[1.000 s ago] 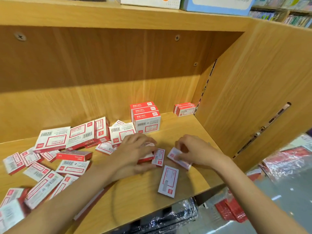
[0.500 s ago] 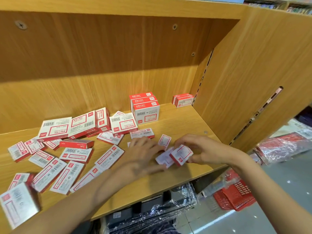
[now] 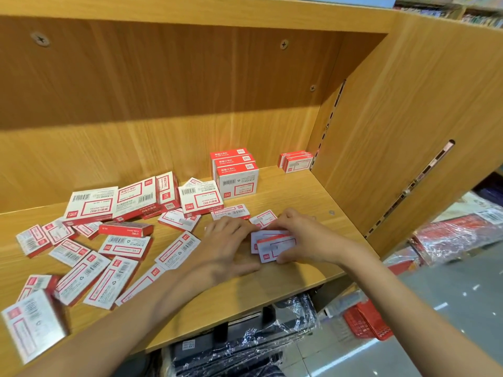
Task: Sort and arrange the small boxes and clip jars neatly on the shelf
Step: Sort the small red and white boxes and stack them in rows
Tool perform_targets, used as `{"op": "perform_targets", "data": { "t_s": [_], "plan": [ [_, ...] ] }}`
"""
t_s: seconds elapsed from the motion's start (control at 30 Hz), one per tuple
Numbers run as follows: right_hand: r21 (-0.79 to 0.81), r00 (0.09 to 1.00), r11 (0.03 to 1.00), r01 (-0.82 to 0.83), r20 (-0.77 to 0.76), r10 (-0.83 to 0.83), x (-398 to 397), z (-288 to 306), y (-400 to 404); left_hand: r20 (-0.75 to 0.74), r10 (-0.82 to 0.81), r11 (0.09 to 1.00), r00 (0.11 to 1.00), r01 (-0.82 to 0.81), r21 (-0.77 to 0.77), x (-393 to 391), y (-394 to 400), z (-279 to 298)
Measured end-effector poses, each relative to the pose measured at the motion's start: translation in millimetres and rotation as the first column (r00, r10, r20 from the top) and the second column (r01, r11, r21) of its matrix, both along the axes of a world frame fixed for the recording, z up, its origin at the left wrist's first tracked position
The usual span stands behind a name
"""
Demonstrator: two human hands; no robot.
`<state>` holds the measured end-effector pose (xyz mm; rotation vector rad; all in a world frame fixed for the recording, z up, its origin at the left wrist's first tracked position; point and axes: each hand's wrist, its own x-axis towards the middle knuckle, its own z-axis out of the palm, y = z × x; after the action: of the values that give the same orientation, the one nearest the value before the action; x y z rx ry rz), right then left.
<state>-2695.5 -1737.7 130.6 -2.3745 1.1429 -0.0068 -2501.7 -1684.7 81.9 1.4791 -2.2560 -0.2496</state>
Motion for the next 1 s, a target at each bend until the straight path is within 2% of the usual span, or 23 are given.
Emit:
{"op": "perform_targets", "data": {
  "t_s": [0.17, 0.23, 0.33, 0.5, 0.6, 0.77, 1.0],
  "plan": [
    [-0.106, 0.983, 0.992, 0.071, 0.178, -0.052, -3.9, -4.1, -7.1, -0.178, -0.04, 0.999, 0.983, 0.044, 0.023, -7.4, -10.3, 17.4],
    [-0.11, 0.968, 0.992, 0.07, 0.248, -0.041, -7.2, -4.1, -9.2, -0.195, -0.054, 0.997, 0.979, 0.062, 0.037, -11.4, -15.8, 17.7],
    [-0.142, 0.958, 0.987, 0.078, 0.284, -0.035, -13.2, -2.9, -15.5, -0.221, -0.066, 0.998, 0.973, 0.06, -0.031, -18.5, -26.5, 17.8],
    [-0.342, 0.986, 0.938, 0.06, 0.167, -0.002, -30.1, 11.0, -28.9, -0.29, -0.021, 1.0, 0.957, 0.025, 0.007, -38.8, -50.6, 25.1],
    [-0.482, 0.995, 0.871, 0.096, 0.05, -0.082, -38.3, 9.1, -43.3, -0.297, 0.012, 0.999, 0.955, 0.001, 0.044, -45.7, -67.4, 25.7],
    [-0.598, 0.964, 0.763, 0.246, 0.068, -0.258, -42.7, 0.5, -83.7, -0.242, 0.144, 0.98, 0.96, -0.103, 0.172, -50.9, -94.0, 22.6],
    [-0.742, 0.934, 0.631, 0.228, -0.017, -0.358, -10.3, -3.9, -128.6, -0.278, 0.314, 0.912, 0.908, -0.207, 0.353, -72.2, -140.7, 24.6]
  ]
}}
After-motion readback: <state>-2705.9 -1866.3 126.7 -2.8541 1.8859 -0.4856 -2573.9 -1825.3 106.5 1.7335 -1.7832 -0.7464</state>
